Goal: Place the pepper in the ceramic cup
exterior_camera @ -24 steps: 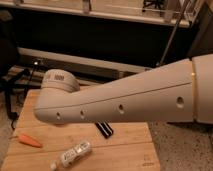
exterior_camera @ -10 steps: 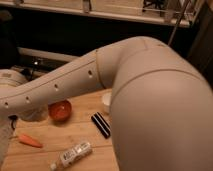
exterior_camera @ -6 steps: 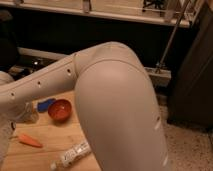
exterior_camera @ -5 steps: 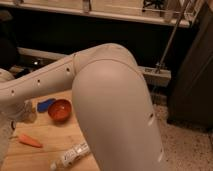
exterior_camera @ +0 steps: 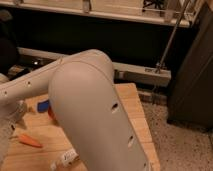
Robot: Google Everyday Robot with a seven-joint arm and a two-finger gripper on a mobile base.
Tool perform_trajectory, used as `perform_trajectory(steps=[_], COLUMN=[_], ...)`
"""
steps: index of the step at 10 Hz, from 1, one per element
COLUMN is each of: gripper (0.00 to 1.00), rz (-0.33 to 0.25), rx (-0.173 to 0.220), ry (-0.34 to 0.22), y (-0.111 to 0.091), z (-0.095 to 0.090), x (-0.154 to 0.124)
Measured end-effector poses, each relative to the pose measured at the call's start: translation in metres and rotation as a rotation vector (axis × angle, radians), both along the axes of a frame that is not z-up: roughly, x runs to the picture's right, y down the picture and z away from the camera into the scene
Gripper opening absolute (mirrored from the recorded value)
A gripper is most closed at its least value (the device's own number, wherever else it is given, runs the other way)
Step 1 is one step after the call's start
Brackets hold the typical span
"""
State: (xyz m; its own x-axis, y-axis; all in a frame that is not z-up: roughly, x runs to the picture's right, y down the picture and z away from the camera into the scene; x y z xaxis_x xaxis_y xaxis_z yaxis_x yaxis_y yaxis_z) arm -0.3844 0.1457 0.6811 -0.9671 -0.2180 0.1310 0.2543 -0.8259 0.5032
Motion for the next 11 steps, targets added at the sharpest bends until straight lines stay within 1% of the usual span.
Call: perform_trajectory(steps=[2, 4, 5, 8, 11], gripper=[0.67, 0.67, 0.67, 0.67, 0.67], rz=[-0.037, -0.078, -0.094, -0.15, -0.148], rx=[0.045, 0.106, 0.129, 0.218, 0.223], ry=[0.021, 0.05, 0.057, 0.077, 0.083], y=[0.006, 0.01, 0.013, 0.021, 0.019], z=[0.009, 0.021, 0.025, 0.034, 0.036], x=[-0.011, -0.024, -0.029, -0.053, -0.051])
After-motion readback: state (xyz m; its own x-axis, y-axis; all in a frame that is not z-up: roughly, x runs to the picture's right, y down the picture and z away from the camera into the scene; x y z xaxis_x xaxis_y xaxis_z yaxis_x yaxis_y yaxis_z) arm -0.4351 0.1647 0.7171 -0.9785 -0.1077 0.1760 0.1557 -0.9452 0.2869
